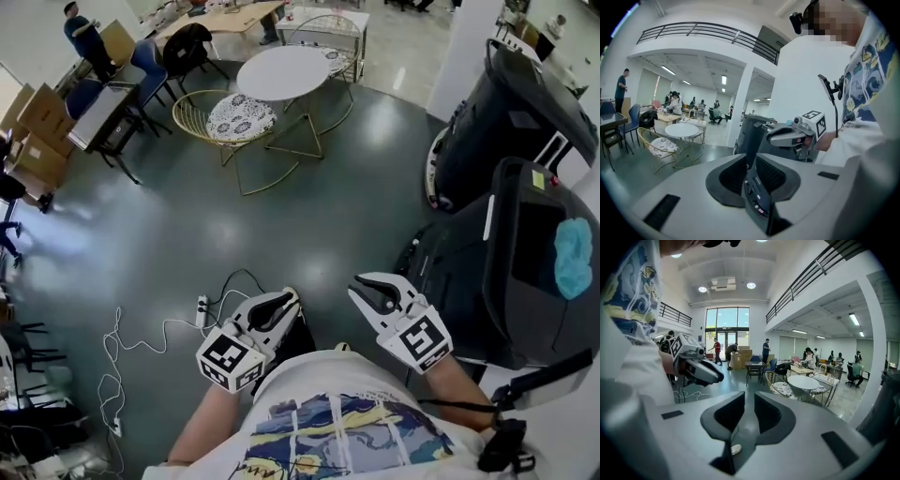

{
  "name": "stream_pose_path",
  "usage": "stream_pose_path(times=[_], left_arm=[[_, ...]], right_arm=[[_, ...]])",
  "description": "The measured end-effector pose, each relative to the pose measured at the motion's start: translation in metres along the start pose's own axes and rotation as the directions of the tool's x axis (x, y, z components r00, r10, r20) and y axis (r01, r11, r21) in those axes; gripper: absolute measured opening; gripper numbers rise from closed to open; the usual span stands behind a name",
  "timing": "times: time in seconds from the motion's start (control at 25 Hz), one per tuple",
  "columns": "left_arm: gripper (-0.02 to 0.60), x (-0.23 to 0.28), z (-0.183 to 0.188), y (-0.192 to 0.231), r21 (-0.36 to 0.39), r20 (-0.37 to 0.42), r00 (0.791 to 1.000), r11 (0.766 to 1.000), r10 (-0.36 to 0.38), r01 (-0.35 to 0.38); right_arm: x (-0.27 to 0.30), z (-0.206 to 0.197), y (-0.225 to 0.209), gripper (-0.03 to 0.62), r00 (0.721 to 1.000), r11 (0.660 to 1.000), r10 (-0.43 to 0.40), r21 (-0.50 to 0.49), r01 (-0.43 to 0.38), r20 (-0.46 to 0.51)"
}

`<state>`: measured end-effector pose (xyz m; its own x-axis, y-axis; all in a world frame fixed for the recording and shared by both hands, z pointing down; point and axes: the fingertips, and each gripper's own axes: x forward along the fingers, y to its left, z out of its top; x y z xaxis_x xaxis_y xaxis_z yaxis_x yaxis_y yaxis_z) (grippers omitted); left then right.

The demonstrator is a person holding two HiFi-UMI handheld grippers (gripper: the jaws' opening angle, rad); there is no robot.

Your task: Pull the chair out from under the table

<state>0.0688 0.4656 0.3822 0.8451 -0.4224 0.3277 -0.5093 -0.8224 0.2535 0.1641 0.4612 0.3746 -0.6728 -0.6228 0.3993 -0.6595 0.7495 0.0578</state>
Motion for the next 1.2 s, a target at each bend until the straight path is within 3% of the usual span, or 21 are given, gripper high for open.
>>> stream_pose_path(times=[0.2, 0.56, 0.92, 1.2], left_arm=[[0.054, 0.005, 0.031, 0.095, 0.000, 0.026, 1.000, 1.000, 0.001, -0.001], [0.055, -0.030, 0.063, 0.266, -0.045, 0.031, 0.999, 0.998, 0.045, -0.043], [0.077, -0.008, 0.085, 0.373, -0.118, 0.069, 0.986, 0.983, 0.149, -0.141], [0.084, 0.034, 0.107, 0.483, -0.197, 0.012, 0.970, 0.951, 0.244, -0.237]], right_arm=[[0.085, 0.027, -0.038, 0.058, 1.000, 1.000, -0.001, -0.007, 0.001, -0.028], [0.240, 0.094, -0.086, 0.060, 0.999, 0.999, 0.001, -0.033, -0.002, -0.043], [0.334, 0.118, -0.147, 0.060, 0.995, 0.995, 0.081, -0.059, -0.084, -0.058], [0.430, 0.139, -0.230, 0.060, 0.983, 0.981, 0.179, -0.065, -0.182, -0.048]])
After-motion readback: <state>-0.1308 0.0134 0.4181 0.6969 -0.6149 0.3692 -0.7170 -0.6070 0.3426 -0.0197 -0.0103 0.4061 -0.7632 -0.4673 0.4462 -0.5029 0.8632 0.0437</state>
